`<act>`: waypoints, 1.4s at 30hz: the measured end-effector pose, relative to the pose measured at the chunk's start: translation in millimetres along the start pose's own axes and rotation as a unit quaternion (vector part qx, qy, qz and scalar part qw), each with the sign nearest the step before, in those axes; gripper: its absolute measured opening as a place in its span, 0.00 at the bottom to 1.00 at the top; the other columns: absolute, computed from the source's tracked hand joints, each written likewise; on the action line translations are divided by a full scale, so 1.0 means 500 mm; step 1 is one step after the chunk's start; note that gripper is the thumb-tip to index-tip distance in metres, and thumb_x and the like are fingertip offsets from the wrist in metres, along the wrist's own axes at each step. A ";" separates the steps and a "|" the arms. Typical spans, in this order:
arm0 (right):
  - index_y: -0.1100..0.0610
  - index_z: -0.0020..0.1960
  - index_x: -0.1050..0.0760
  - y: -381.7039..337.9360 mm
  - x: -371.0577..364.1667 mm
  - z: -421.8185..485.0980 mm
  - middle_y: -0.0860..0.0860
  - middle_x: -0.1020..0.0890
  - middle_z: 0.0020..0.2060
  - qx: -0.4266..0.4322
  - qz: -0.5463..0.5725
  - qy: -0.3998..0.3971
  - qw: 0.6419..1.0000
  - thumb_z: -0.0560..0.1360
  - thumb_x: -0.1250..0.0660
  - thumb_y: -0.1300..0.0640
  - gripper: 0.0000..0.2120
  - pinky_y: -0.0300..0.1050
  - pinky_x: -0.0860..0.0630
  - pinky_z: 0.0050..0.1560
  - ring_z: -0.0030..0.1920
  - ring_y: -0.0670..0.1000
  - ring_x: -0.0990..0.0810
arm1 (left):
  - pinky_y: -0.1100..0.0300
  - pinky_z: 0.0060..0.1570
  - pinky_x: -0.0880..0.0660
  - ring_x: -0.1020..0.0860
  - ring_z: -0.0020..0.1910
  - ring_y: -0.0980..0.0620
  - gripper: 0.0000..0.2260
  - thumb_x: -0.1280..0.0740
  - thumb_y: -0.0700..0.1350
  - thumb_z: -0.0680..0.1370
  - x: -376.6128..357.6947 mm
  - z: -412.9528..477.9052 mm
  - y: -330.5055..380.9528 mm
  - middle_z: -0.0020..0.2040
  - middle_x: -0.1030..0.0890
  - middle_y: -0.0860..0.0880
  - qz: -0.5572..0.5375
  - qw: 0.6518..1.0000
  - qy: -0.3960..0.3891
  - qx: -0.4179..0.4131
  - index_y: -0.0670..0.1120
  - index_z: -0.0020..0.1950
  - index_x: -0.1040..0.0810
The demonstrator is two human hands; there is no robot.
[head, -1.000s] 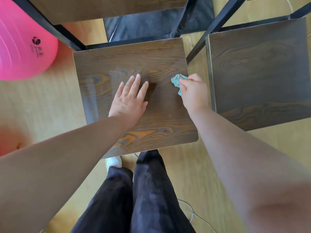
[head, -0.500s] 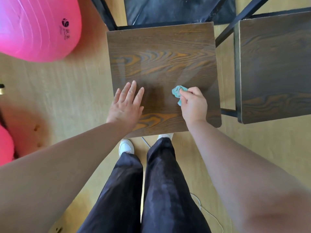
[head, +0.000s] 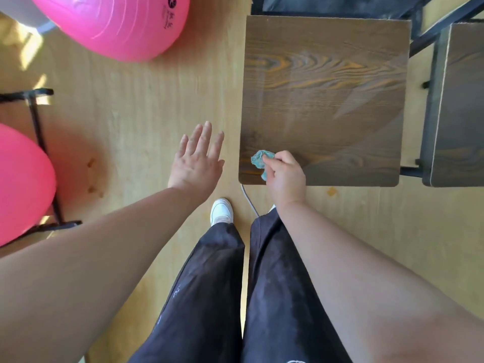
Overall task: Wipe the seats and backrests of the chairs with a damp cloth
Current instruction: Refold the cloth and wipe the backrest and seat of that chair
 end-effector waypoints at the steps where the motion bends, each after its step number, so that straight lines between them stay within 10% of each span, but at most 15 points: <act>1: 0.59 0.54 0.17 -0.009 -0.011 -0.007 0.51 0.21 0.45 0.007 -0.004 -0.001 1.000 0.76 0.32 0.65 0.09 0.44 0.23 0.42 0.43 0.57 0.22 | 0.47 0.78 0.58 0.62 0.80 0.46 0.27 0.52 0.53 0.85 -0.001 -0.006 -0.011 0.81 0.62 0.45 -0.006 1.000 0.005 0.007 0.49 0.81 0.60; 13: 0.57 0.55 0.17 -0.130 -0.090 -0.053 0.50 0.22 0.49 0.044 -0.032 -0.192 0.980 0.79 0.33 0.58 0.09 0.43 0.25 0.46 0.47 0.53 0.22 | 0.48 0.79 0.58 0.61 0.80 0.47 0.28 0.51 0.54 0.85 0.017 -0.080 -0.088 0.81 0.61 0.45 -0.043 0.996 0.038 0.062 0.49 0.81 0.60; 26: 0.62 0.51 0.23 -0.183 0.253 0.037 0.47 0.27 0.39 -0.204 0.044 -0.020 0.978 0.76 0.36 0.59 0.08 0.33 0.36 0.26 0.33 0.46 0.27 | 0.48 0.79 0.55 0.62 0.80 0.47 0.27 0.54 0.55 0.85 0.300 -0.103 -0.060 0.81 0.62 0.45 -0.037 0.997 0.070 0.027 0.49 0.81 0.62; 42: 0.56 0.61 0.23 -0.397 0.692 0.045 0.53 0.23 0.54 -0.118 -0.127 0.023 0.985 0.76 0.31 0.60 0.14 0.47 0.21 0.48 0.50 0.57 0.21 | 0.44 0.78 0.53 0.59 0.80 0.44 0.27 0.52 0.53 0.86 0.748 -0.184 0.059 0.82 0.57 0.44 0.026 0.983 0.178 -0.042 0.48 0.82 0.60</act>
Point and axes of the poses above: each hand's wrist, its own z-axis towards the middle knuckle, its own x-axis out of the back of the hand, y = z × x, the point moved 3 cm from there along z, towards the middle knuckle
